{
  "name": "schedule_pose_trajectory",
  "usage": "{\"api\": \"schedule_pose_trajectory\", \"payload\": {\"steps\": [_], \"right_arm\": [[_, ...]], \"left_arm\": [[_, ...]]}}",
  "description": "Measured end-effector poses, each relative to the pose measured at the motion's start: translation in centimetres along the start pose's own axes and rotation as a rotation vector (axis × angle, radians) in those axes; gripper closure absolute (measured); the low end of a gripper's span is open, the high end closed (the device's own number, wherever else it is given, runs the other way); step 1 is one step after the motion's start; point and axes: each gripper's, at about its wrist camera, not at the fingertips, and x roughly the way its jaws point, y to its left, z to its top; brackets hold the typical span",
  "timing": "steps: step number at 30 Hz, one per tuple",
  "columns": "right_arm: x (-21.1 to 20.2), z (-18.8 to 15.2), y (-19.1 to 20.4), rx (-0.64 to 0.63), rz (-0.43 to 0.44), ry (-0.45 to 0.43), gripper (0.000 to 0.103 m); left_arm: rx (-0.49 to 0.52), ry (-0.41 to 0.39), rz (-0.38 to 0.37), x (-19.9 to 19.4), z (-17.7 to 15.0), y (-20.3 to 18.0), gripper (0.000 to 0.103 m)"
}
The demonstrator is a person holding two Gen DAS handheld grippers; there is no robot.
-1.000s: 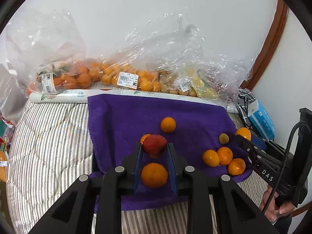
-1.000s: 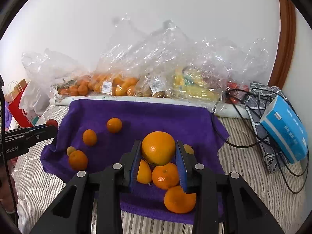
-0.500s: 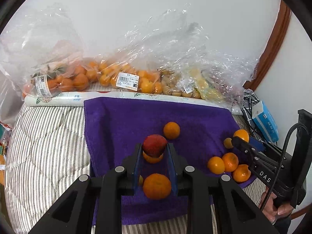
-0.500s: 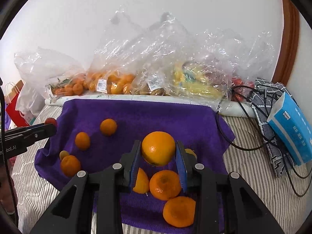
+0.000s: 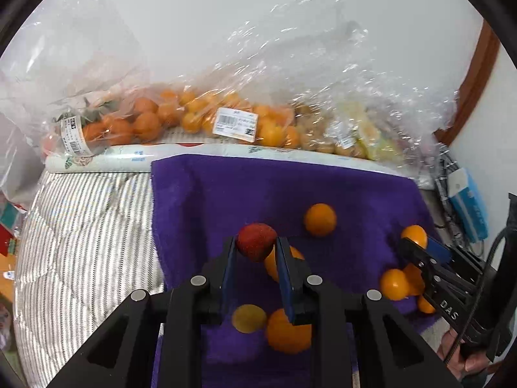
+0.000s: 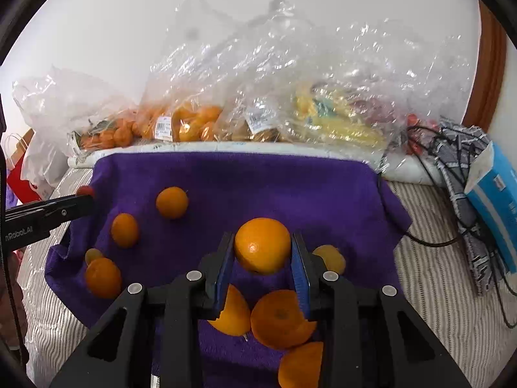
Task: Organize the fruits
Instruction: 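Lift both held fruits and carry them over the purple towel, then lower the red fruit with the left tool onto the towel while the right tool releases its orange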
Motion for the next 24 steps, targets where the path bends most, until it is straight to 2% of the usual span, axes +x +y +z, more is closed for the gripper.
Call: {"api": "schedule_pose_trajectory", "payload": {"steps": [9,24], "right_arm": [[1.5,-0.5,0.5,-0.016,-0.004,0.037,0.069],[1.9,-0.5,0.2,-0.015,-0.003,0.036,0.069]], "left_arm": [[-0.027,0.054,0.019,2.4,-0.2,0.7,0.079],[-0.024,0.099,-0.006,4.1,-0.9,0.5,0.079]]}}
